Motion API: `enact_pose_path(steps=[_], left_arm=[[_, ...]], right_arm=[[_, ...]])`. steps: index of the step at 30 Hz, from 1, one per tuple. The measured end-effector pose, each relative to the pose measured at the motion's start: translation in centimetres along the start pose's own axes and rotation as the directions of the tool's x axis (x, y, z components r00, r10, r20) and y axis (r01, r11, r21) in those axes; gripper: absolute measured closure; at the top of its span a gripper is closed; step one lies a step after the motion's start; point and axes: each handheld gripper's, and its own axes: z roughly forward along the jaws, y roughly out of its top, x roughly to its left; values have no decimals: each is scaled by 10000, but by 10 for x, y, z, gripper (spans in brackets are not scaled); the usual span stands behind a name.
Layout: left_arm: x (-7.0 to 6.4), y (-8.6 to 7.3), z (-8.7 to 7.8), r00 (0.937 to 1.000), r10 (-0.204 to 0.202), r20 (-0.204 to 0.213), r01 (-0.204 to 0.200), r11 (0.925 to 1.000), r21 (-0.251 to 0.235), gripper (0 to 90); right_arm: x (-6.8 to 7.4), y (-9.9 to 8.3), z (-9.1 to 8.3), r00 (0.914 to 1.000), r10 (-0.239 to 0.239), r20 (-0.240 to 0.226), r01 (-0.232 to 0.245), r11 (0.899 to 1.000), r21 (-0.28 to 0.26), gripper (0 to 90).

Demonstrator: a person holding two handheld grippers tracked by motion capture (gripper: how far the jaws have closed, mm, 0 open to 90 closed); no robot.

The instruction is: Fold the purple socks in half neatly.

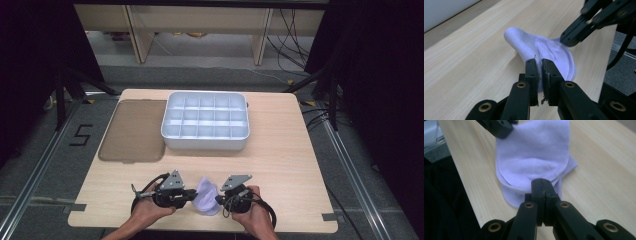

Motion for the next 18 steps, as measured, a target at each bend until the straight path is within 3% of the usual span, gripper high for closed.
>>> enact_pose_path(steps=[3, 4, 5, 7, 15, 18], left_arm=[[-3, 3, -1, 9998, 156, 96, -154, 9997, -187, 827], [-5, 4, -1, 9999, 136, 83, -135, 9997, -181, 827], [-6, 5, -1, 9994, 329, 135, -326, 9992, -213, 827], [-10, 6, 0, 9988, 431, 238, -426, 9989, -199, 827], [-22, 10, 11, 9960, 774, 443, -767, 9969, -161, 825], [-26, 10, 17, 9939, 892, 648, -887, 9960, -93, 824]], right_arm=[[-2, -1, 9, 10000, 57, 56, -59, 9995, 326, 900], [-2, -2, 12, 9994, 284, 193, -290, 9990, 336, 900], [-5, -1, 14, 9999, -18, 159, 12, 9992, 394, 900], [-5, 0, 15, 9997, 196, 134, -202, 9988, 444, 900], [-7, 3, 20, 9999, 30, 139, -35, 9995, 325, 900], [-8, 2, 19, 9993, 373, -26, -372, 9986, 371, 900]])
